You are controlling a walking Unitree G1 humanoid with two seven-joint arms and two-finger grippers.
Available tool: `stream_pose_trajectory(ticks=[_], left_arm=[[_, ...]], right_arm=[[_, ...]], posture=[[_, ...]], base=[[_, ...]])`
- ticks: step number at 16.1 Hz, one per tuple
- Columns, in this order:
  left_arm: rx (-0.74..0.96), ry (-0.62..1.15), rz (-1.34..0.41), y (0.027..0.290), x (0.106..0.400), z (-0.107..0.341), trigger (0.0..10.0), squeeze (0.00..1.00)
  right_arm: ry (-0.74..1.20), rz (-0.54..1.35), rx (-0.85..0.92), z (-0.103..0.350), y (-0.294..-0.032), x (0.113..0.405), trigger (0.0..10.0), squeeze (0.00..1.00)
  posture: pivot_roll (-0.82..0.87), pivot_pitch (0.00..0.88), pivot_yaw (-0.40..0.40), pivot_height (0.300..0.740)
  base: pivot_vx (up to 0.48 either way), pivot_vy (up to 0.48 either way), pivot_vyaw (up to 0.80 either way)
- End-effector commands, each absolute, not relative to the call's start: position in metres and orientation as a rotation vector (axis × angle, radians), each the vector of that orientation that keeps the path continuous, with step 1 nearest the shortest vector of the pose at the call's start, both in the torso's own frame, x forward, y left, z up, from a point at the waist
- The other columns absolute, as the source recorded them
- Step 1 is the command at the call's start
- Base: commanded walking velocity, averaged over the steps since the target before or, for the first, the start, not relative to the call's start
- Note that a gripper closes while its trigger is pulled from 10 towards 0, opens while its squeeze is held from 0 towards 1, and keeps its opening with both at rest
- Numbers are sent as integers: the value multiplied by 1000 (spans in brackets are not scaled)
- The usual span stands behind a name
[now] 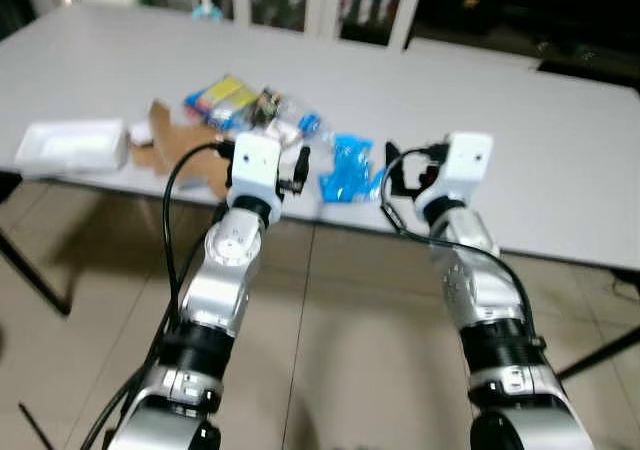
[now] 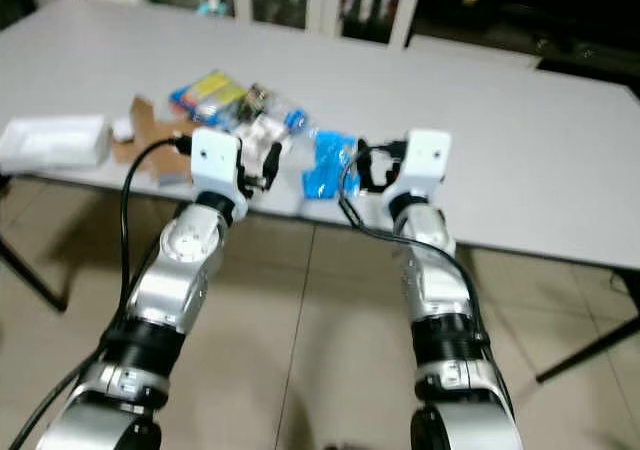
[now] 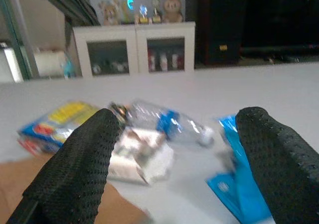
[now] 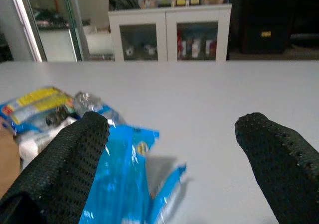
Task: Picking trash to rubbish bin
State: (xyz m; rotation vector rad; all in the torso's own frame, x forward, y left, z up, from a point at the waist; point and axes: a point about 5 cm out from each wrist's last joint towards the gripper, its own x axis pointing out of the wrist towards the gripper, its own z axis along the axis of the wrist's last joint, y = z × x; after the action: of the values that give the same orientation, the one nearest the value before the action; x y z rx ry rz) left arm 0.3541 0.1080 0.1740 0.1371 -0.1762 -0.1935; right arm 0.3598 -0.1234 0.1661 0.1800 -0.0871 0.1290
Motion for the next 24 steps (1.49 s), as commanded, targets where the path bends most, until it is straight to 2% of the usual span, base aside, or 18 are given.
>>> stream_pose_trajectory(ticks=[1, 3, 14, 17, 24], left_arm=[[151, -194, -182, 113, 355, 179, 10000, 0], [152, -194, -186, 112, 355, 180, 10000, 0], [148, -189, -211, 109, 352, 178, 10000, 0], [122, -195, -261, 104, 349, 177, 10000, 0], [90, -50, -425, 88, 338, 150, 10000, 0]], right_arm=[[-91, 161, 190, 172, -113, 361, 10000, 0], [-89, 163, 197, 172, -112, 361, 10000, 0], [-89, 164, 200, 172, -110, 361, 10000, 0], [-87, 168, 201, 172, -108, 361, 10000, 0], [-87, 176, 203, 172, -107, 360, 10000, 0]], posture=[[-52, 55, -96, 740], [-53, 58, -96, 740], [-51, 62, -97, 740], [-52, 63, -96, 740], [-54, 64, -96, 740]], base=[[420, 0, -463], [420, 0, -800], [401, 0, 0], [0, 0, 0], [0, 0, 0]])
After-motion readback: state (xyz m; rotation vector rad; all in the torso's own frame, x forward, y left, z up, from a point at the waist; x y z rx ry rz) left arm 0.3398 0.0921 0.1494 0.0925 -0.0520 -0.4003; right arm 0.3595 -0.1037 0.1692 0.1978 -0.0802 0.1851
